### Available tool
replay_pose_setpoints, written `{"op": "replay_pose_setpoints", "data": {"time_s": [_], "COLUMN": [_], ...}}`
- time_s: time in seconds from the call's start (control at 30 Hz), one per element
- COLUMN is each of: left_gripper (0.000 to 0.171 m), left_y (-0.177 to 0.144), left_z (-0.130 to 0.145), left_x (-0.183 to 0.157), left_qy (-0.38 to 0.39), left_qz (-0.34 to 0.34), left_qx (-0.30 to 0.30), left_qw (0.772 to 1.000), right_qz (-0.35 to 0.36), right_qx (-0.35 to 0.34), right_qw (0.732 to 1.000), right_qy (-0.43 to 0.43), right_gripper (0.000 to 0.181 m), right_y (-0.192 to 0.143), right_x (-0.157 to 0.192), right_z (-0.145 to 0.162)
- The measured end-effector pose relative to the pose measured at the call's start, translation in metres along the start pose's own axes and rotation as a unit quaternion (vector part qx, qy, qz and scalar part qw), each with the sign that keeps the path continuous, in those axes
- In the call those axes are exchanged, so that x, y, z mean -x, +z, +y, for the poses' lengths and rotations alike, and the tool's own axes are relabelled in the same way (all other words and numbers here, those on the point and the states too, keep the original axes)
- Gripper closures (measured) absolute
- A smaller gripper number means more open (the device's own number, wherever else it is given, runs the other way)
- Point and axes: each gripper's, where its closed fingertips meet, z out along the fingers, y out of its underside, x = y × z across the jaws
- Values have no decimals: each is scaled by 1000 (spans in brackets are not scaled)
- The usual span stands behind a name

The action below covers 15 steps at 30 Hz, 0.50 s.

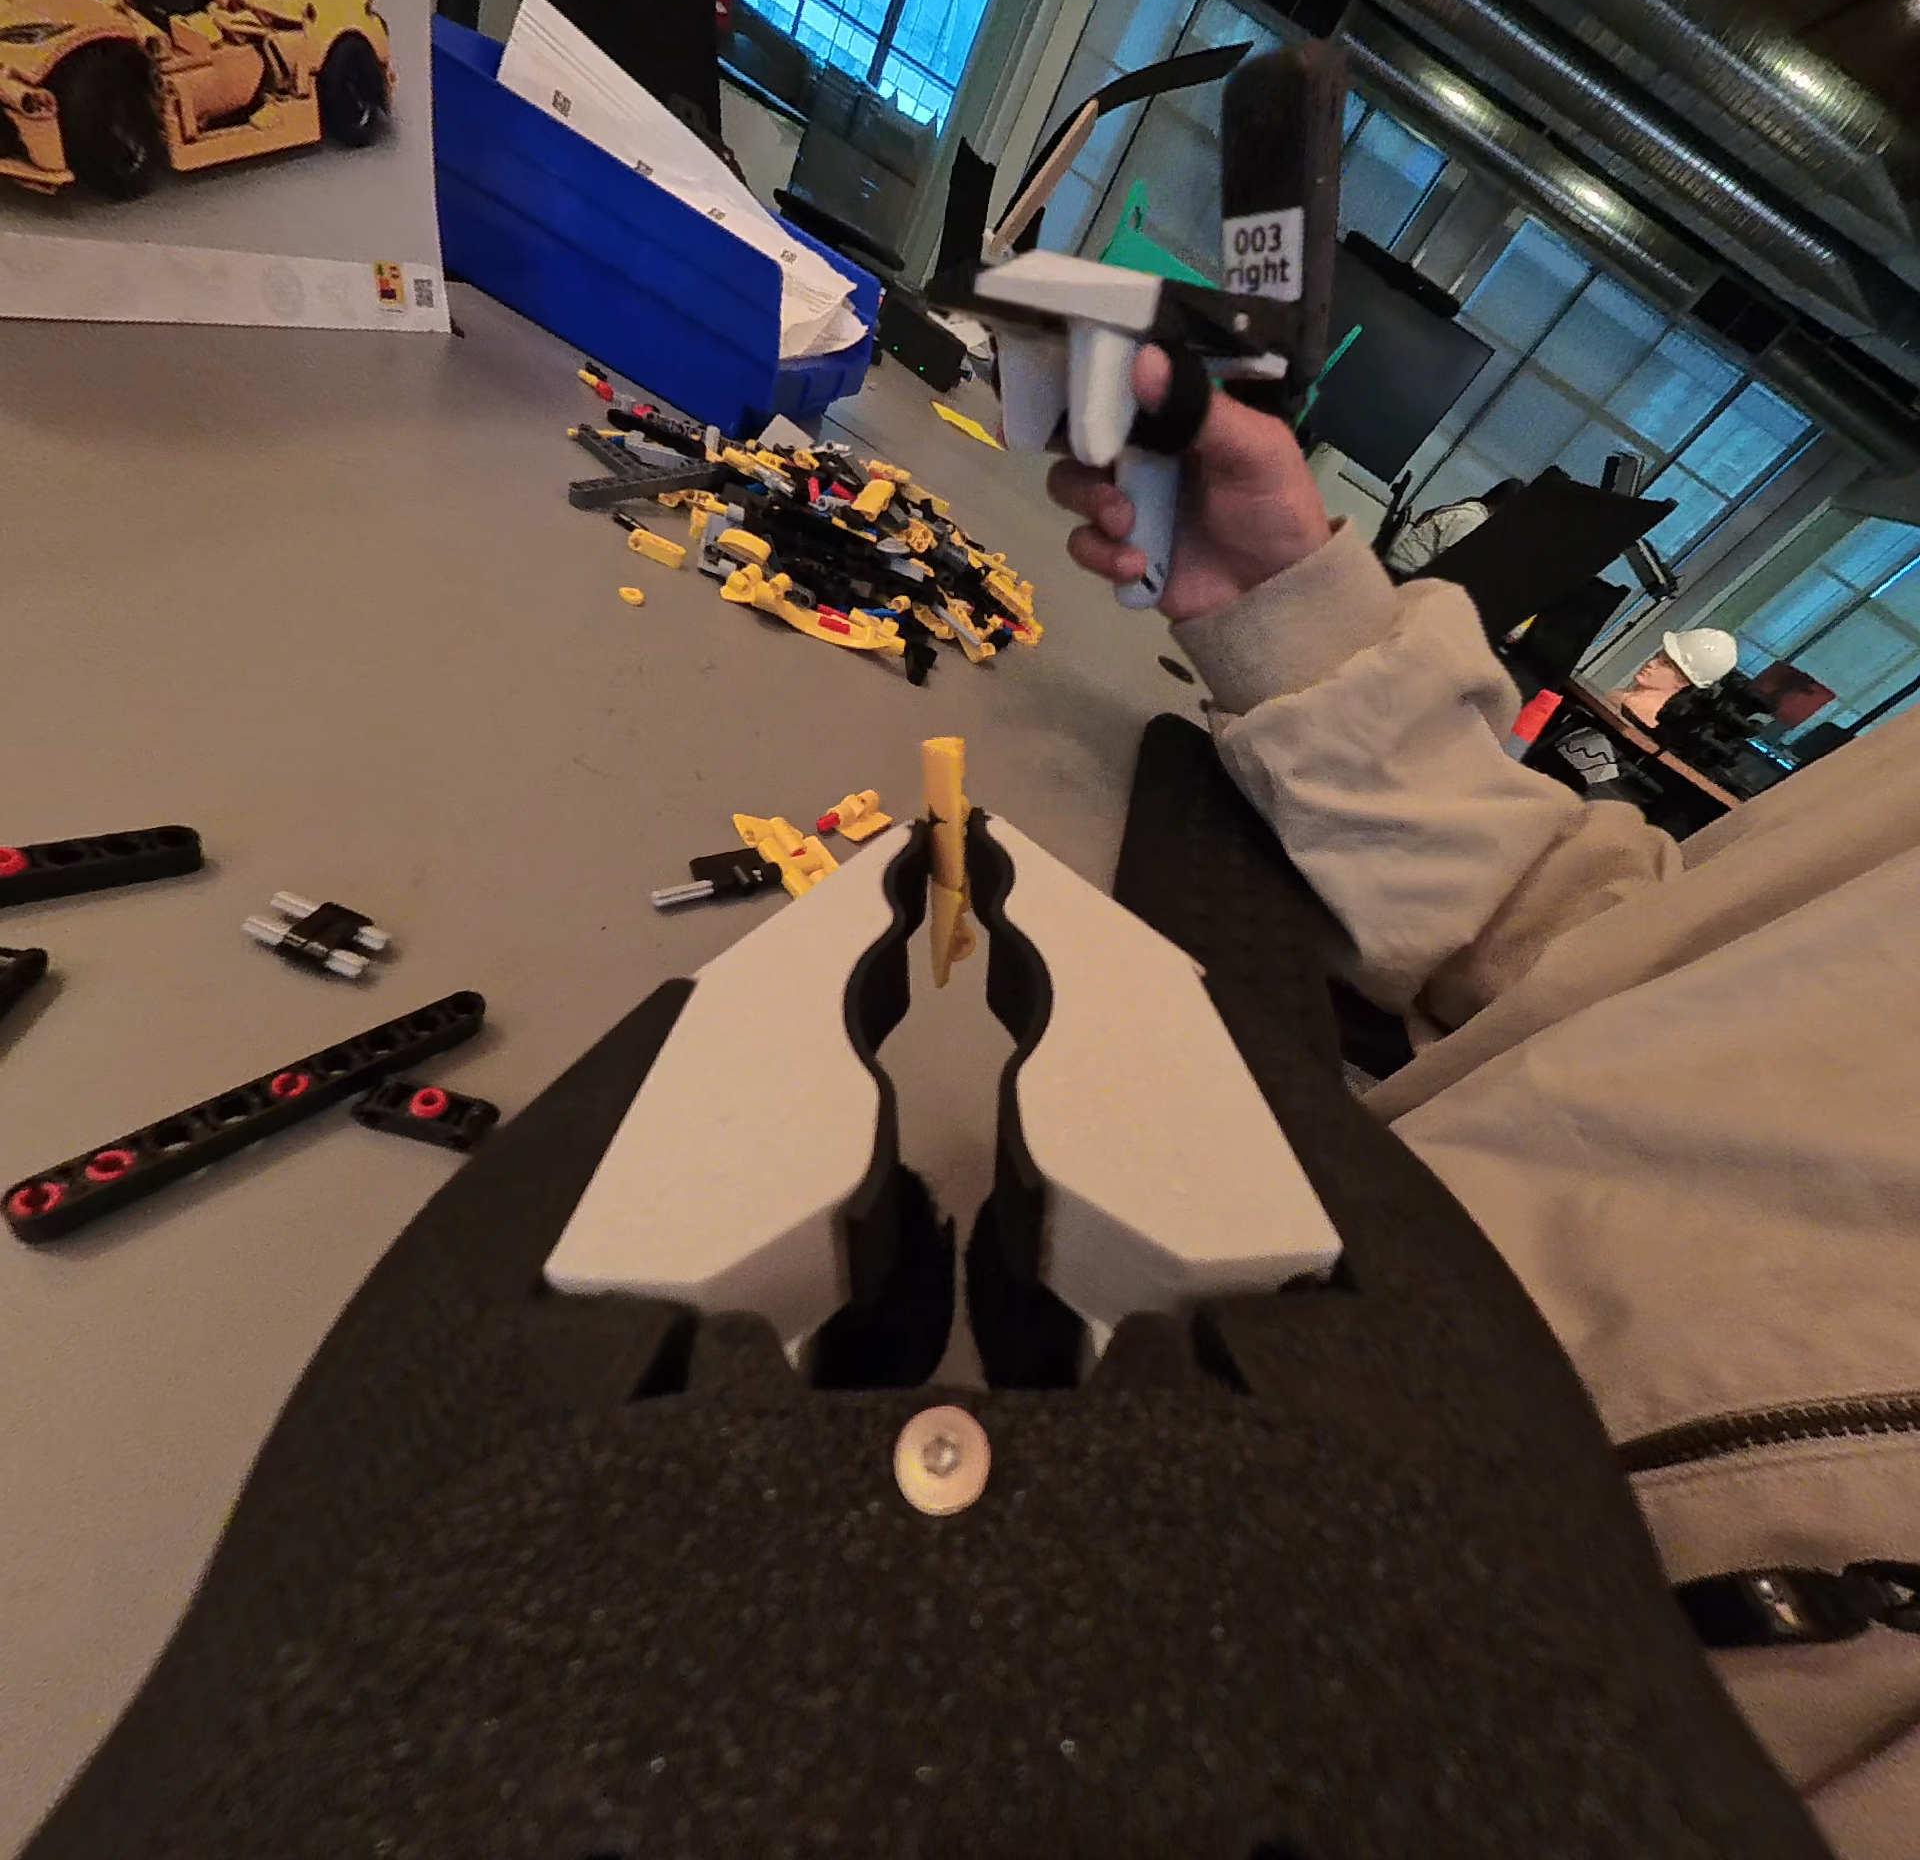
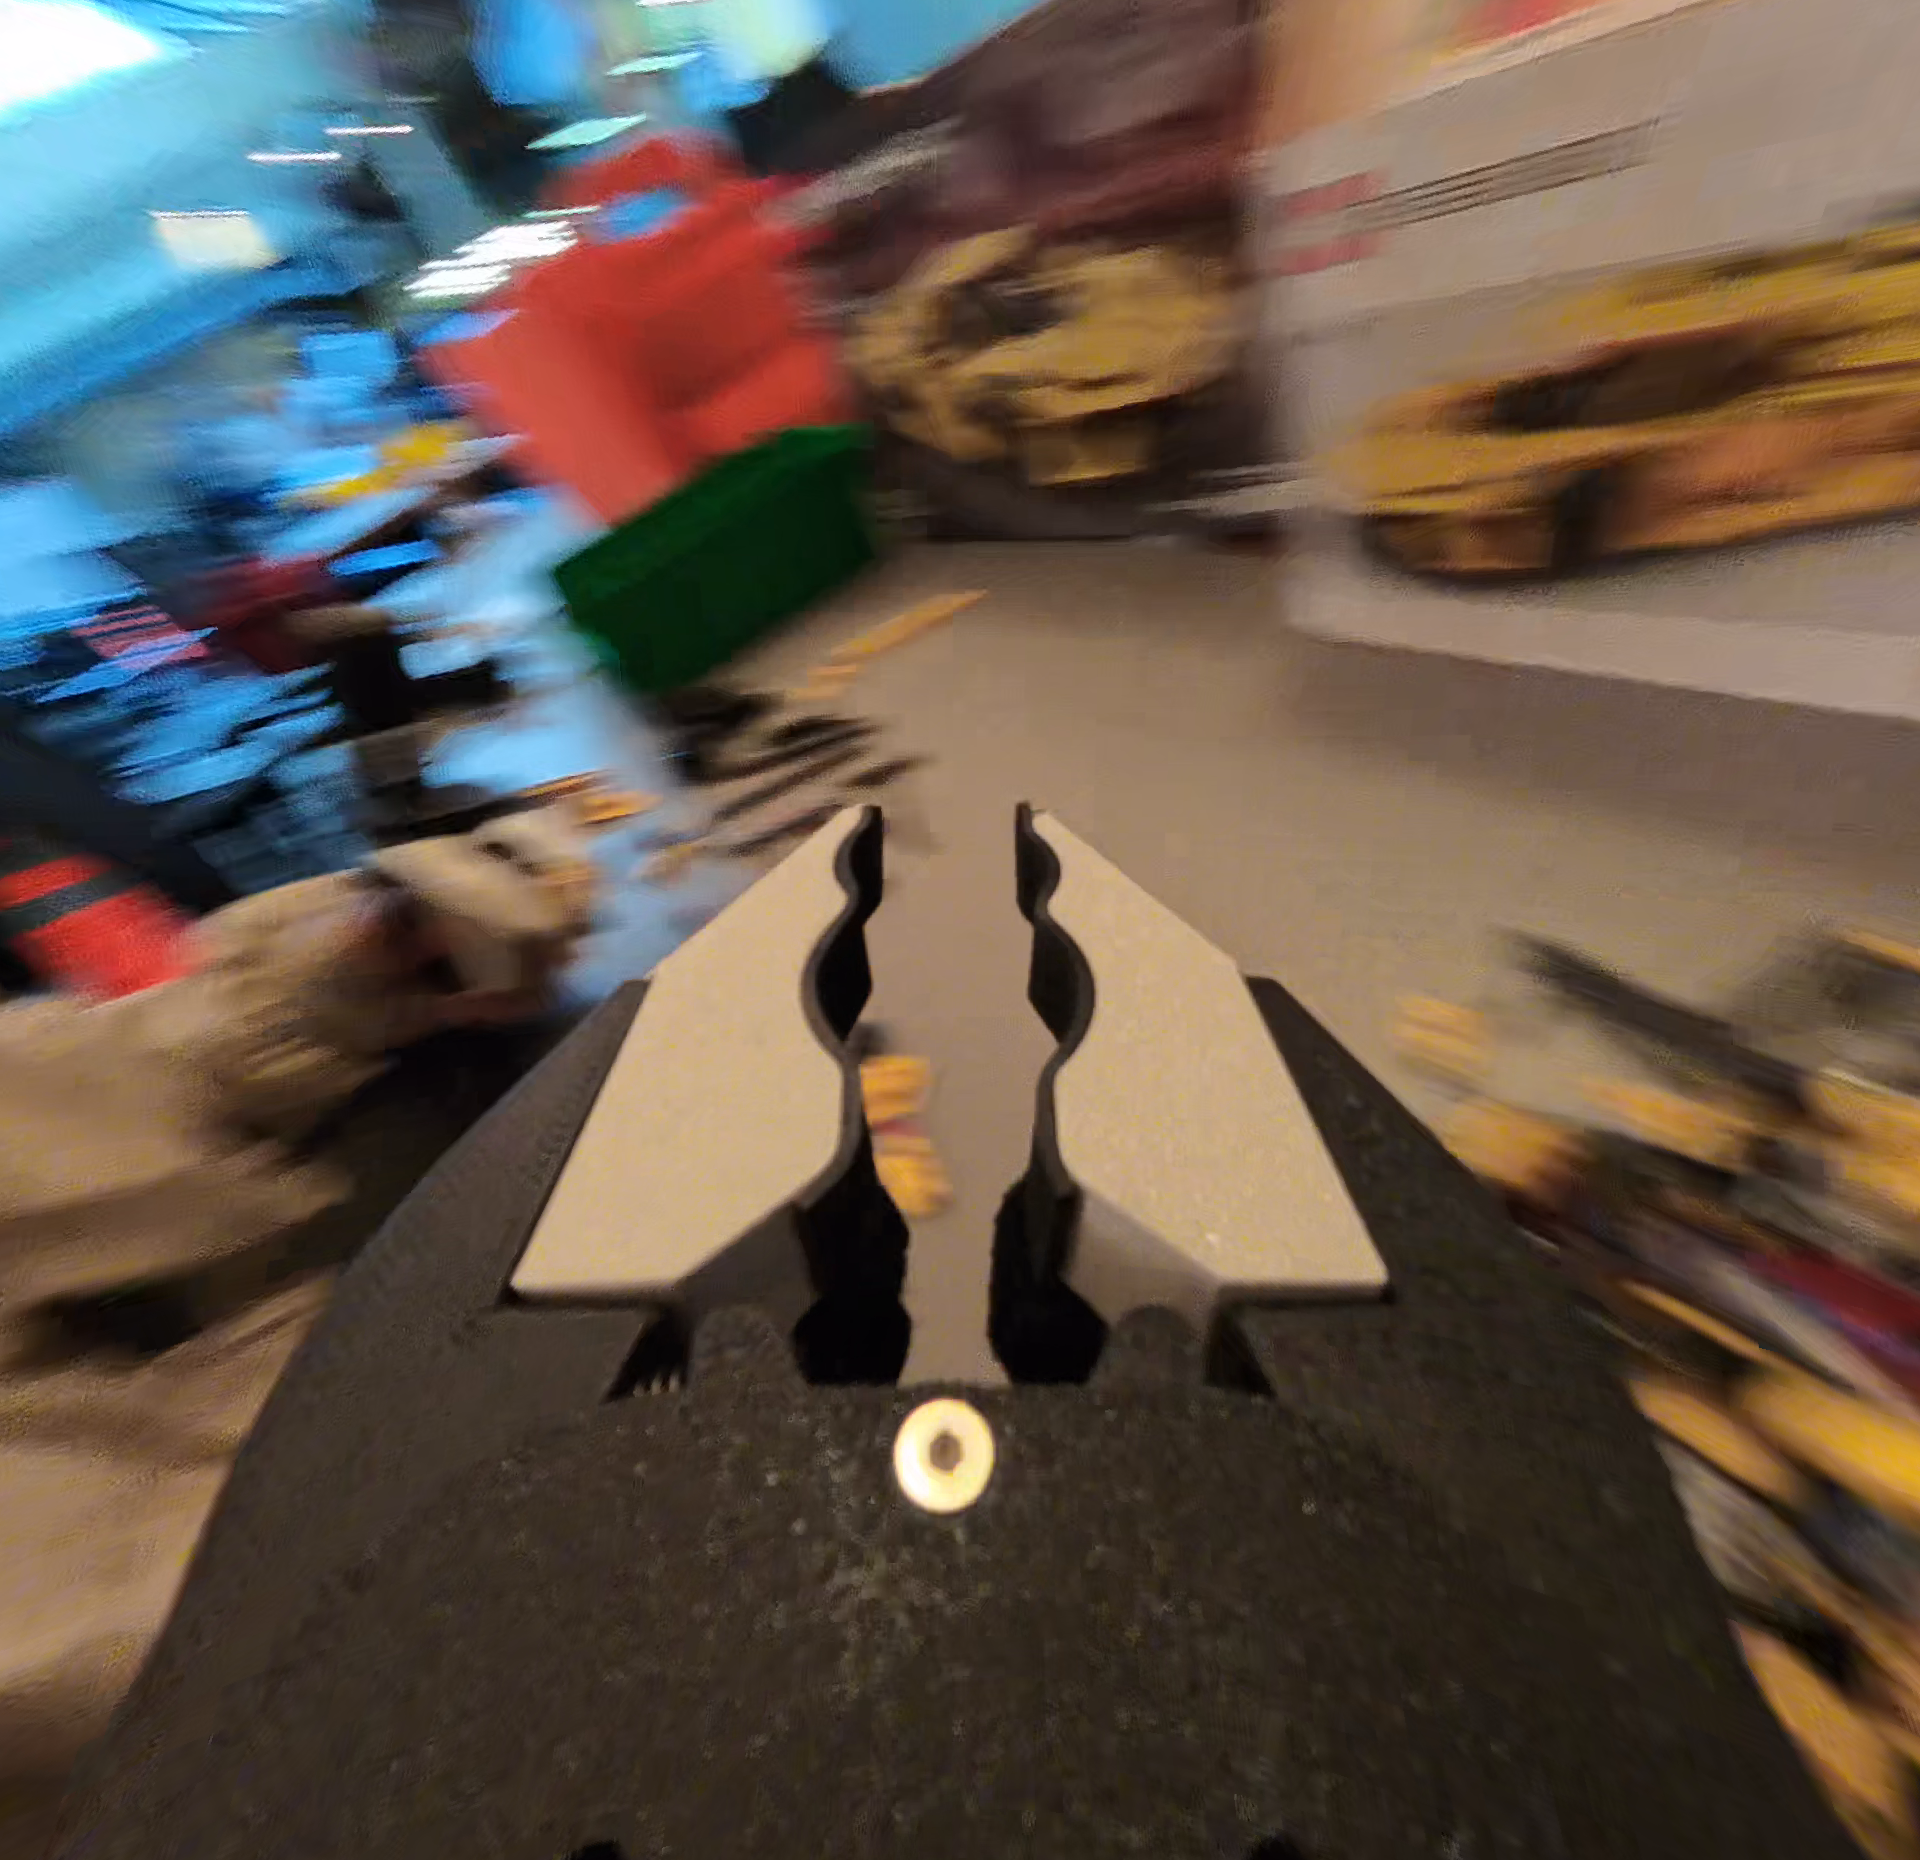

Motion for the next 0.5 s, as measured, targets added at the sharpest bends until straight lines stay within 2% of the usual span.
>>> {"op": "replay_pose_setpoints", "data": {"time_s": [0.07, 0.1, 0.13, 0.2, 0.33, 0.4, 0.5], "left_gripper": [165, 165, 165, 165, 165, 165, 164], "left_y": [1, 1, 2, 4, 7, 8, 8], "left_z": [1, 2, 3, 5, 11, 13, 11], "left_x": [-4, -6, -8, -11, -13, -12, -9], "left_qy": [13, 23, 32, 48, 68, 68, 55], "left_qz": [4, 4, 5, 5, 0, -4, -4], "left_qx": [4, 7, 11, 19, 38, 43, 41], "left_qw": [1000, 1000, 999, 999, 997, 997, 998], "right_qz": [-182, -237, -257, -271, -283, -288, -282], "right_qx": [61, 95, 123, 158, 176, 170, 168], "right_qw": [981, 966, 958, 950, 943, 942, 943], "right_qy": [25, 32, 30, 7, 20, 17, 51], "right_gripper": [152, 153, 154, 158, 164, 174, 174], "right_y": [40, 53, 67, 86, 104, 104, 105], "right_x": [80, 106, 120, 134, 146, 147, 141], "right_z": [29, 45, 60, 84, 102, 101, 99]}}
